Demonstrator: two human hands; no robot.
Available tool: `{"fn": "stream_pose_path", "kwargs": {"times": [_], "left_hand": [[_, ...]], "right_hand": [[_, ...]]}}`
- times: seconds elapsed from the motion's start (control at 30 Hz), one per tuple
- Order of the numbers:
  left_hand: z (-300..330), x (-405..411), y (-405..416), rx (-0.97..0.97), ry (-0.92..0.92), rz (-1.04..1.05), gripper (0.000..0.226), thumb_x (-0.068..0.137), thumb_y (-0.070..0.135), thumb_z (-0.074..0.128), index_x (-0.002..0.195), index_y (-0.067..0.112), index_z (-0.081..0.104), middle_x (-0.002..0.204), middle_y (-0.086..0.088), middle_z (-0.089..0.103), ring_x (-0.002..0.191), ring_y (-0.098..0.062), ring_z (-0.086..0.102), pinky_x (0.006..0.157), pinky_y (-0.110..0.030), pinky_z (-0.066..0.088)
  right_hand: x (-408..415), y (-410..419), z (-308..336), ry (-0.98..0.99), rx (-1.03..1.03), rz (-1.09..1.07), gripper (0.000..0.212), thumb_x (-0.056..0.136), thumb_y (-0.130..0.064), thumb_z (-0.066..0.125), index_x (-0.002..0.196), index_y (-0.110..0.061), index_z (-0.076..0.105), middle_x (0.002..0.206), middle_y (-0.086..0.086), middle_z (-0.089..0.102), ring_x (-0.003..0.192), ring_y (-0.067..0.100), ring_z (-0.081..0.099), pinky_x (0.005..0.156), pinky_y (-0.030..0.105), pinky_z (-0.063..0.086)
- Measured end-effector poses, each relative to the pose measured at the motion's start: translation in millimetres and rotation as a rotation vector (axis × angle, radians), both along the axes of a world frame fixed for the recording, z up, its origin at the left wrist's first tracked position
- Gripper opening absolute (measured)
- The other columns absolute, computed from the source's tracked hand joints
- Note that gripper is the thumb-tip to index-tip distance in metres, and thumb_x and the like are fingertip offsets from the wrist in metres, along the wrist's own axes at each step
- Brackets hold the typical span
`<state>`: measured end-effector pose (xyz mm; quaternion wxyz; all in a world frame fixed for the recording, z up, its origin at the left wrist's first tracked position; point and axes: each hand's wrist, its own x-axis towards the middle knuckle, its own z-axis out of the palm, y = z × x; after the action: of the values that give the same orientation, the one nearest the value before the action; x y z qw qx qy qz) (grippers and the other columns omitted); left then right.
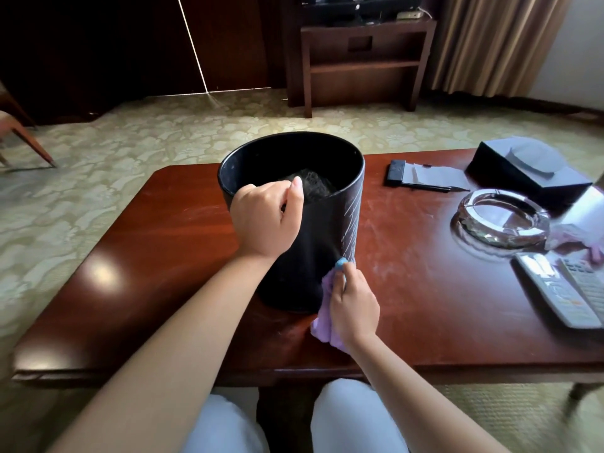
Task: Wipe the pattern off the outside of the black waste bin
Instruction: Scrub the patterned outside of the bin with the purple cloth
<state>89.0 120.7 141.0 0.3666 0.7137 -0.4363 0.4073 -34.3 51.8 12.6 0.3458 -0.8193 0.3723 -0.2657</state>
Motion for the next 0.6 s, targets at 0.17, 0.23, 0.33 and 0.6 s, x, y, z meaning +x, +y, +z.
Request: {"fn": "stream_pose_path", "kwargs": {"times": [0.17, 0.23, 0.33, 0.6], "left_hand": [[-2.1, 1.7, -1.3, -0.004, -0.006, 0.006, 0.044, 0.093, 0.022, 0.038, 0.050, 0.018, 0.034, 0.048, 0.009, 0.024, 0.043, -0.014, 0.021, 0.052, -0.026, 0.013], [-2.7, 2.6, -1.4, -0.004, -0.006, 0.015, 0.045, 0.093, 0.022, 0.039, 0.048, 0.015, 0.037, 0.048, 0.009, 0.025, 0.042, -0.016, 0.023, 0.052, -0.026, 0.014], [-3.1, 3.1, -0.5, 0.003, -0.007, 0.018, 0.046, 0.093, 0.022, 0.039, 0.048, 0.014, 0.037, 0.048, 0.008, 0.025, 0.043, -0.016, 0.022, 0.052, -0.026, 0.014], [-0.3, 0.7, 1.7, 0.028, 0.004, -0.030, 0.039, 0.092, 0.020, 0.040, 0.055, 0.021, 0.031, 0.049, 0.008, 0.024, 0.046, -0.014, 0.020, 0.050, -0.029, 0.018]], "right_hand": [[-2.7, -7.7, -28.2, 0.423, 0.037, 0.123, 0.013, 0.089, -0.028, 0.041, 0.095, -0.022, 0.051, 0.097, 0.002, 0.061, 0.098, 0.028, 0.057, 0.074, 0.033, 0.039], [-1.7, -8.9, -28.0, 0.420, 0.033, 0.138, 0.014, 0.089, -0.029, 0.041, 0.096, -0.022, 0.051, 0.098, 0.002, 0.062, 0.098, 0.028, 0.057, 0.070, 0.032, 0.036], [-2.6, -9.9, -27.0, 0.399, 0.046, 0.104, 0.015, 0.090, -0.030, 0.040, 0.093, -0.021, 0.051, 0.096, 0.002, 0.062, 0.095, 0.029, 0.057, 0.067, 0.030, 0.034], [-1.0, -20.5, -24.4, 0.345, 0.131, 0.033, 0.016, 0.089, -0.028, 0.038, 0.092, -0.019, 0.050, 0.084, 0.000, 0.057, 0.078, 0.028, 0.051, 0.065, 0.031, 0.037]]}}
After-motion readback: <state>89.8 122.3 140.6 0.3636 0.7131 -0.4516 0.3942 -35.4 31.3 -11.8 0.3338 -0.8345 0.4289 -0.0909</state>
